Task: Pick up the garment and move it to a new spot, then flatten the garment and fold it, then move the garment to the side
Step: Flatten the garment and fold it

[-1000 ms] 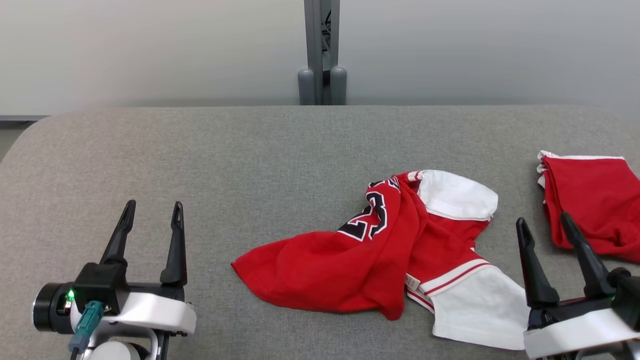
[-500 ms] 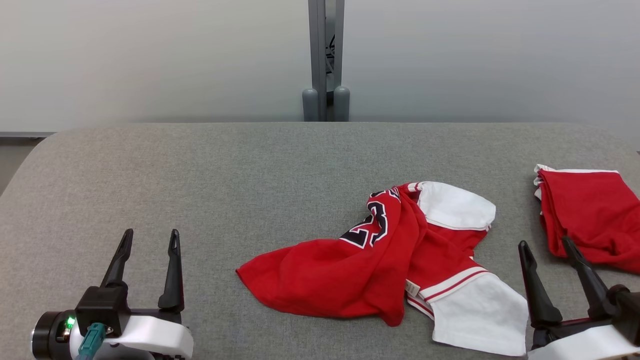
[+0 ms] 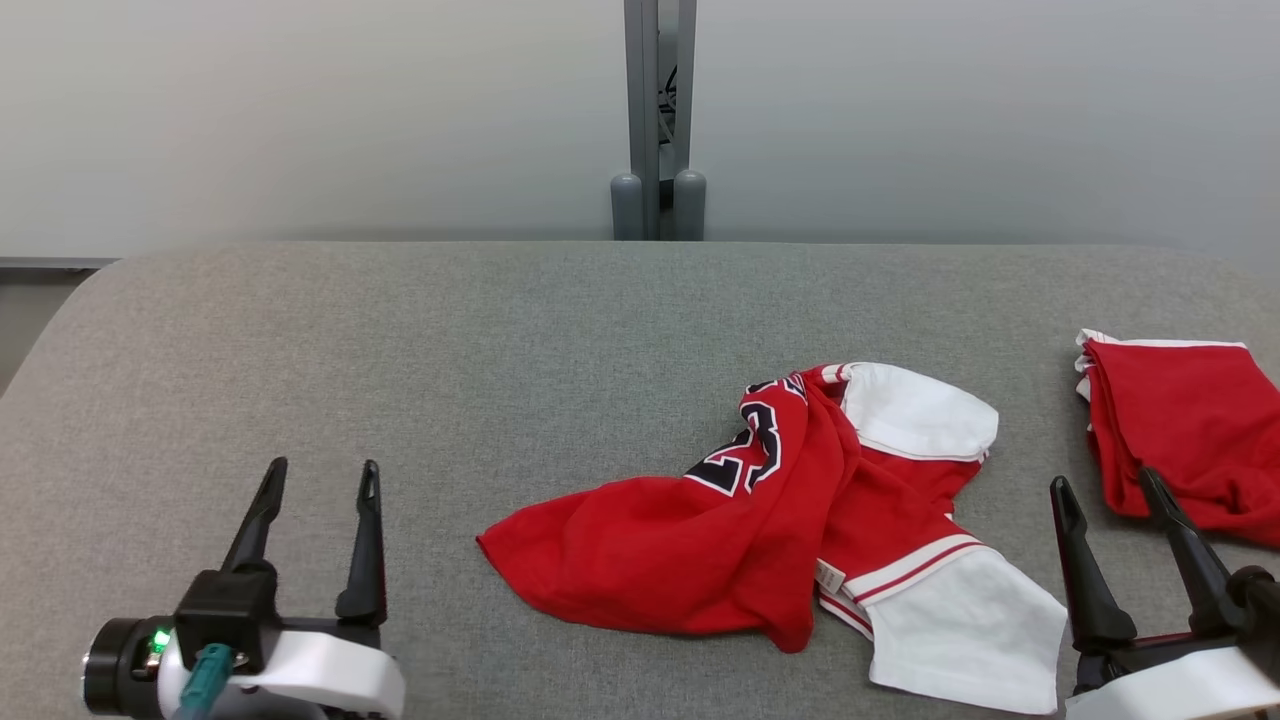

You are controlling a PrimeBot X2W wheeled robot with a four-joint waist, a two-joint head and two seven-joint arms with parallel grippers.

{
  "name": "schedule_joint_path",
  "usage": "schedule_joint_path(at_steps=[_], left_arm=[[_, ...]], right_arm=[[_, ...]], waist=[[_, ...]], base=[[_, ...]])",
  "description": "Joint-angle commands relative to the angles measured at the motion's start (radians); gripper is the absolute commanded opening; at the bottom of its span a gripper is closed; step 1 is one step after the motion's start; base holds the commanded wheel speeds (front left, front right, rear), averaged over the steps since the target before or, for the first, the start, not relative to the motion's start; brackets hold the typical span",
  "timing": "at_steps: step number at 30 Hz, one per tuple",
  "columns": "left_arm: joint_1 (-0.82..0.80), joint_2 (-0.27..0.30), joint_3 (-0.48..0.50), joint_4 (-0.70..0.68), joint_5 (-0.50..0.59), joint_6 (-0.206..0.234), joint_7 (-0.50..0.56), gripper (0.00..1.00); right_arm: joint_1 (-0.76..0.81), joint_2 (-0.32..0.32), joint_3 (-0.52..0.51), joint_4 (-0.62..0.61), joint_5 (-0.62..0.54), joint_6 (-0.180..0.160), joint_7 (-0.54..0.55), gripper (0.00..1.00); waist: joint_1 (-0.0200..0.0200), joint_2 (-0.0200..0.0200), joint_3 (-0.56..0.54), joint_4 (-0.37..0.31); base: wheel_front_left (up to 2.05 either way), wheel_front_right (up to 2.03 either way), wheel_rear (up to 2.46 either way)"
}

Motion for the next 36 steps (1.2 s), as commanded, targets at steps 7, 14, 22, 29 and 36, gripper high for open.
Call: schedule_joint_path(at_steps=[7,14,22,29,36], left_arm=[[-0.054,-0.04,-0.124,-0.035,0.004,-0.064,0.106,1.0],[-0.111,-0.123,-0.326,0.01,-0.032,-0.206,0.267,1.0],[-0.189,-0.204,-0.439,0.142,-0.075,-0.304,0.314,1.0],[-0.285,-0.227,-0.411,0.291,-0.082,-0.274,0.261,1.0],[-0.337,-0.231,-0.394,0.376,-0.089,-0.257,0.23,0.0]], right_arm=[[-0.015,-0.001,0.004,-0.014,0.004,0.0,0.008,1.0],[-0.038,-0.001,0.011,-0.01,0.005,0.0,0.017,1.0],[-0.076,-0.001,0.023,-0.002,0.018,0.0,-0.004,1.0],[-0.108,-0.001,0.033,0.018,0.024,0.0,-0.032,1.0],[-0.117,-0.001,0.028,0.039,0.04,0.0,-0.058,1.0]], waist=[[0.0,0.0,0.025,-0.006],[0.0,0.0,0.064,-0.046],[0.0,0.0,0.137,-0.122],[0.0,0.0,0.193,-0.193],[0.0,0.0,0.218,-0.204]], base=[[0.0,0.0,0.0],[0.0,0.0,0.0],[0.0,0.0,0.0],[0.0,0.0,0.0],[0.0,0.0,0.0]])
